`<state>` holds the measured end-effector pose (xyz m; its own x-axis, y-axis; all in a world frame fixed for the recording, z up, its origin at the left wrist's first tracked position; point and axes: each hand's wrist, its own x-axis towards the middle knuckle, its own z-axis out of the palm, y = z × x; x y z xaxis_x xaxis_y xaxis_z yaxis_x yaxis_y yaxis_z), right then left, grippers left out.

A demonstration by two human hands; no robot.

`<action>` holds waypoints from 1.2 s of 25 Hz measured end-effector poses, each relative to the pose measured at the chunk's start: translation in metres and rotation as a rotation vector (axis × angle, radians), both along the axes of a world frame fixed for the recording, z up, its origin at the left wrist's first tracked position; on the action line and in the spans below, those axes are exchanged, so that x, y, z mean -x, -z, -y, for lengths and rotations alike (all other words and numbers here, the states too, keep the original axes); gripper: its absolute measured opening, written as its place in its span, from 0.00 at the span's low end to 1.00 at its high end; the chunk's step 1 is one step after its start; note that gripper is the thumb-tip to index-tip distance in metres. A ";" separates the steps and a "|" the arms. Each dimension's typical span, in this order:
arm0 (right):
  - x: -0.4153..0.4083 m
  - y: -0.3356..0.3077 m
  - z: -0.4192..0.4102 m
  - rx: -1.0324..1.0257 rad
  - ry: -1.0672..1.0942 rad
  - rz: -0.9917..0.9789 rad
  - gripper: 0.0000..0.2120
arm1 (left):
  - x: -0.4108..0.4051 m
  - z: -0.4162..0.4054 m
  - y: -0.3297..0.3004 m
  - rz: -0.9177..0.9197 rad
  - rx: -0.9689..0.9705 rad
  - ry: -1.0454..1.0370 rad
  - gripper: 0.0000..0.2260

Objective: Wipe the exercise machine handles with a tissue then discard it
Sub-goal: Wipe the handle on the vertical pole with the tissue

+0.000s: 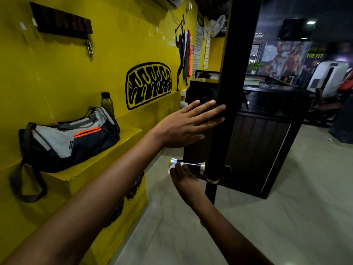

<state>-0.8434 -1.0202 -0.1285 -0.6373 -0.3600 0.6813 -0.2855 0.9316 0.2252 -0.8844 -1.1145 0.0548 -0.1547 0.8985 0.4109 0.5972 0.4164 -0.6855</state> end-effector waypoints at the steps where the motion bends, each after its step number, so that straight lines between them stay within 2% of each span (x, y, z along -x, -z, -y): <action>1: 0.003 0.001 0.007 -0.005 -0.014 0.001 0.15 | 0.000 0.000 0.000 -0.004 0.003 -0.002 0.27; 6: -0.007 -0.023 0.003 -0.034 0.043 -0.119 0.09 | -0.002 0.001 -0.002 0.001 0.012 -0.002 0.27; 8: -0.011 -0.031 -0.017 -0.052 0.155 -0.168 0.12 | -0.003 0.000 -0.001 0.016 0.005 -0.002 0.27; 9: -0.010 -0.031 -0.026 -0.044 0.209 -0.154 0.13 | -0.003 0.000 -0.001 0.024 0.003 -0.002 0.27; 12: -0.007 -0.018 -0.035 0.013 0.251 -0.059 0.06 | -0.001 0.000 0.001 0.024 0.005 0.001 0.27; 16: -0.005 -0.015 -0.021 -0.032 0.193 -0.051 0.10 | -0.003 0.001 -0.001 0.029 0.007 -0.006 0.27; 22: 0.001 -0.014 0.000 -0.112 0.067 -0.038 0.06 | 0.000 0.002 0.001 0.034 0.003 0.005 0.27; 26: 0.002 -0.013 -0.003 -0.009 -0.039 0.021 0.11 | -0.001 0.000 0.003 0.036 -0.018 0.016 0.26; 28: -0.005 -0.017 -0.009 -0.016 -0.080 0.035 0.10 | -0.001 0.000 0.006 0.042 -0.023 0.016 0.27; 30: -0.011 -0.028 -0.016 -0.029 -0.077 0.037 0.13 | 0.000 0.000 0.011 0.046 -0.015 0.024 0.27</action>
